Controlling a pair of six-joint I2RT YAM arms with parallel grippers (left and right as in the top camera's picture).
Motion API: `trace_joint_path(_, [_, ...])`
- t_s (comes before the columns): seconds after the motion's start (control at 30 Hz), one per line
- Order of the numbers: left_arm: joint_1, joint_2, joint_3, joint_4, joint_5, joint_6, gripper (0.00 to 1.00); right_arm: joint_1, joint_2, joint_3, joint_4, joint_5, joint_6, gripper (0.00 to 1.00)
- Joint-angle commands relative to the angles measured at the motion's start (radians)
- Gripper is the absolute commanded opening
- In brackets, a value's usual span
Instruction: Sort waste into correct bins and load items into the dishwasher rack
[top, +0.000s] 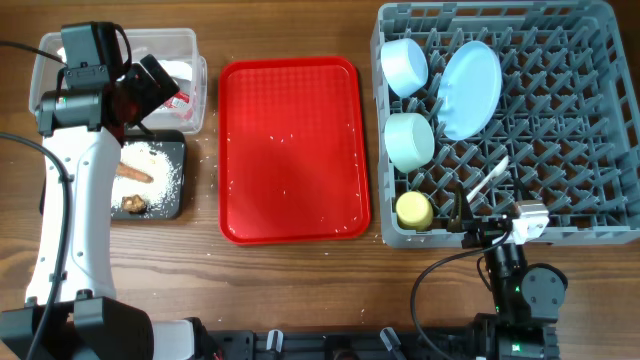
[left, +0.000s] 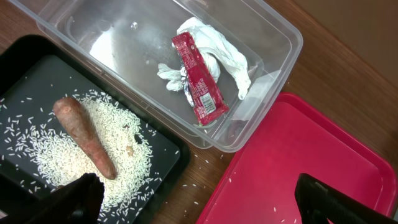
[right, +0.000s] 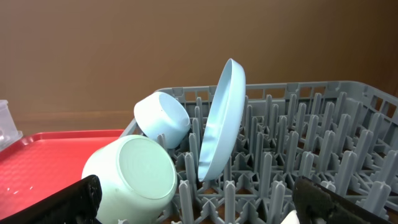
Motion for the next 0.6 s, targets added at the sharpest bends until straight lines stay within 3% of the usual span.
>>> trace_joint_path(0.0, [0.003,-0.011,0.004,0.003,-0.003,0.023,1.0,0.006,-0.014,-0.002,0.002,0.016,-0.008,1.0])
trace_joint_path(0.17, [-0.041,-0.143,-0.058,0.069,0.014,0.056,1.0,0.006,-0.014,-0.002,0.002,0.016,-0.009,1.0])
trace_joint_path(0.3, [-0.093,-0.344,-0.323,0.381,0.128,0.204,1.0,0.006,-0.014,-0.002,0.002,0.016,-0.009,1.0])
trace_joint_path(0.43, [-0.092,-0.608,-0.744,0.784,0.226,0.206,1.0,0.006,-0.014,-0.002,0.002,0.016,-0.009,1.0])
trace_joint_path(0.57, [-0.093,-0.852,-1.053,0.996,0.27,0.206,1.0,0.006,-0.014,-0.002,0.002,0.016,-0.009,1.0])
